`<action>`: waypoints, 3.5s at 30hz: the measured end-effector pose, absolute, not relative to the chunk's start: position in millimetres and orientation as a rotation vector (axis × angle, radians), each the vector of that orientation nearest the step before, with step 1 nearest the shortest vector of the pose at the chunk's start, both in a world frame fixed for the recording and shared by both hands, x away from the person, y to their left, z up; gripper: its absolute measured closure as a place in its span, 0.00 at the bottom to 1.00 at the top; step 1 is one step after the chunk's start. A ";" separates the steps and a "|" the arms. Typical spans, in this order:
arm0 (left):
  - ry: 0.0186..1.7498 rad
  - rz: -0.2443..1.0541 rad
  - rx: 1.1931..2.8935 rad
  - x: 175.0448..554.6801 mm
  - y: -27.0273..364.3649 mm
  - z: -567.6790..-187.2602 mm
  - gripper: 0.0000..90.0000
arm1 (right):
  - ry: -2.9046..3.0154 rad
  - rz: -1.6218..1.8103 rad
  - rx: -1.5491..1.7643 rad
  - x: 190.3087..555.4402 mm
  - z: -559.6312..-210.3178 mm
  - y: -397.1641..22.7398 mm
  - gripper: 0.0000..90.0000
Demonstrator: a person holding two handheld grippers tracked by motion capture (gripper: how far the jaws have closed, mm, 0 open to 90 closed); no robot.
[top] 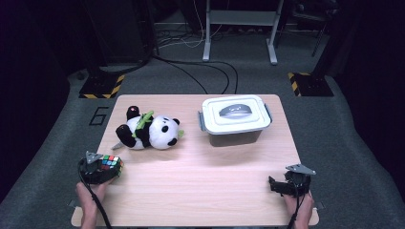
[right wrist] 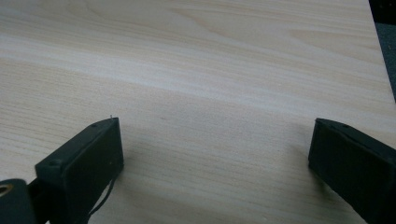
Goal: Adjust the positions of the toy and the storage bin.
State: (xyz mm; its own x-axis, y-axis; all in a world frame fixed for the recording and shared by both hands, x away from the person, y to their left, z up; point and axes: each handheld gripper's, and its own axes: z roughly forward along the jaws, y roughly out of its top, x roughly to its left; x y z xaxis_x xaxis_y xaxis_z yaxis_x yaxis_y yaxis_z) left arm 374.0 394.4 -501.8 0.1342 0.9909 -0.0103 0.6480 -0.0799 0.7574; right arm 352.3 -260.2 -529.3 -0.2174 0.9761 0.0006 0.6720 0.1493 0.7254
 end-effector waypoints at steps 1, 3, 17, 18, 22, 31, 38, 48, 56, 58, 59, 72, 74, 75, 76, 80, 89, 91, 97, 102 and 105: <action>1.577 0.713 1.805 375.9 395.6 -501.6 0.38 | 1.955 0.840 1.567 352.3 -529.3 -260.2 0.03; 1.583 0.714 1.799 379.3 396.9 -501.7 0.38 | 1.955 0.840 1.567 352.3 -529.3 -260.2 0.03; 1.563 0.696 1.797 393.5 406.5 -502.6 0.38 | 1.955 0.841 1.568 352.4 -529.3 -260.2 0.03; 1.564 0.695 1.796 393.6 406.6 -502.7 0.38 | 1.955 0.841 1.568 352.4 -529.3 -260.2 0.03; 1.566 0.693 1.793 393.6 406.6 -502.7 0.37 | 1.955 0.841 1.568 352.4 -529.3 -260.2 0.03; 1.594 0.740 1.696 384.8 408.2 -486.3 0.14 | 1.956 0.841 1.568 352.4 -529.3 -260.3 0.03; 1.507 0.776 1.702 384.1 393.0 -452.1 0.07 | 1.956 0.841 1.568 352.4 -529.3 -260.3 0.03; 1.399 0.741 1.747 411.3 362.0 -422.3 0.00 | 1.955 0.841 1.568 352.4 -529.3 -260.3 0.03; 1.351 0.695 1.808 444.8 334.0 -411.8 0.00 | 1.956 0.841 1.569 352.4 -529.3 -260.3 0.03; 1.344 0.687 1.817 453.6 327.1 -410.5 0.00 | 1.956 0.841 1.569 352.4 -529.3 -260.3 0.03; 1.343 0.693 1.826 458.5 323.3 -411.0 0.00 | 1.956 0.841 1.569 352.4 -529.3 -260.4 0.03; 1.364 0.673 1.925 513.0 298.3 -423.4 0.19 | 1.956 0.841 1.568 352.4 -529.3 -260.4 0.03; 1.378 0.667 1.930 517.8 296.6 -426.6 0.27 | 1.956 0.841 1.568 352.4 -529.3 -260.4 0.03; 1.386 0.665 1.932 519.8 295.8 -428.4 0.30 | 1.956 0.841 1.568 352.4 -529.3 -260.4 0.03; 1.396 0.664 1.934 521.8 295.4 -430.1 0.34 | 1.956 0.841 1.568 352.4 -529.4 -260.4 0.03; 1.423 0.663 1.954 526.5 297.2 -437.3 0.46 | 1.956 0.841 1.568 352.4 -529.3 -260.4 0.03; 1.421 0.671 1.951 526.5 294.9 -439.1 0.81 | 1.956 0.842 1.568 352.3 -529.3 -260.3 0.03; 1.422 0.654 1.909 524.5 298.8 -437.6 0.82 | 1.956 0.842 1.567 352.3 -529.3 -260.3 0.03; 1.378 0.622 1.880 518.0 299.1 -429.9 0.83 | 1.957 0.843 1.567 352.3 -529.3 -260.4 0.03; 1.293 0.607 1.876 508.0 291.3 -417.4 0.83 | 1.957 0.843 1.567 352.3 -529.3 -260.3 0.03; 1.240 0.596 1.885 499.7 286.1 -409.9 0.83 | 1.957 0.843 1.567 352.2 -529.3 -260.3 0.03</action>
State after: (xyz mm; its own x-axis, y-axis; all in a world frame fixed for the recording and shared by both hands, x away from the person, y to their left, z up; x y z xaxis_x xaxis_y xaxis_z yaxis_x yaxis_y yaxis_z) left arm 499.7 286.1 -409.9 0.4124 0.9103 -0.0350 0.5408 -0.2137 0.8136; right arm 352.2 -260.3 -529.3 -0.2196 0.9756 0.0020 0.6719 0.1497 0.7254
